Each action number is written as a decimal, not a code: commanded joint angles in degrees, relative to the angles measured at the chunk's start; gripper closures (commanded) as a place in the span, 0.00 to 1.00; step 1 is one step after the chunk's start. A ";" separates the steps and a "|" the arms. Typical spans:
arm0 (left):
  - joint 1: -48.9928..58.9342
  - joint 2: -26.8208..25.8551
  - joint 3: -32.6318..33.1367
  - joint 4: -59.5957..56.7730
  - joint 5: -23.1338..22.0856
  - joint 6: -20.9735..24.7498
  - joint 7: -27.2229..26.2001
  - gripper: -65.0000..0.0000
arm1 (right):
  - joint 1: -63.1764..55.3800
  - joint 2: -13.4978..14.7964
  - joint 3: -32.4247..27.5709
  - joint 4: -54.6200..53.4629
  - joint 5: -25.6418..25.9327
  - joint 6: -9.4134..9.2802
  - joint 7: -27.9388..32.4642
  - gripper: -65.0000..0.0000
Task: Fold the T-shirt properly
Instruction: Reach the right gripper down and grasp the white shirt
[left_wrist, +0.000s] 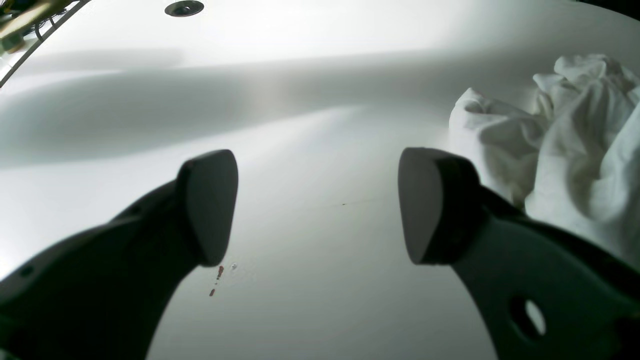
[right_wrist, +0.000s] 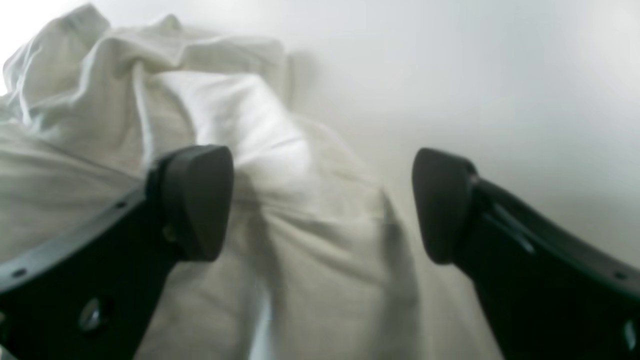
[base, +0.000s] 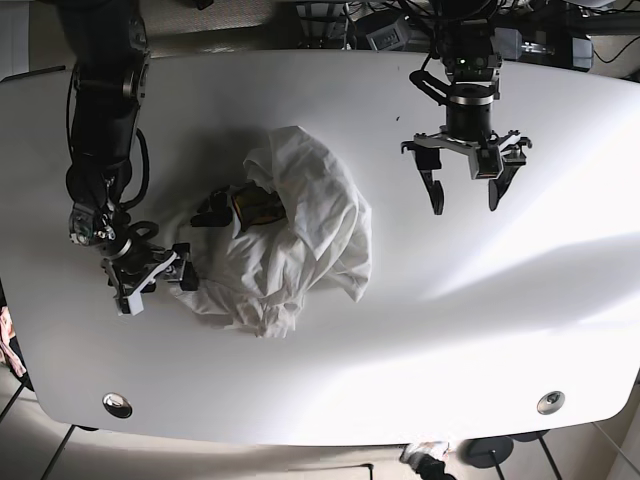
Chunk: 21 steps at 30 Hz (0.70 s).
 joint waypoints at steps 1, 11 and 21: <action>-0.84 0.05 0.03 0.90 0.17 0.13 -1.63 0.28 | 0.73 -0.56 0.20 0.75 0.72 0.31 0.95 0.20; -1.63 -0.04 0.03 -1.82 0.08 0.04 -1.54 0.28 | -3.05 -2.31 -0.16 15.70 0.28 -0.30 0.33 0.97; -1.54 -0.04 -0.06 -2.62 -0.19 0.04 -1.54 0.28 | -1.46 -2.67 -0.24 50.07 0.64 -0.30 -21.47 0.97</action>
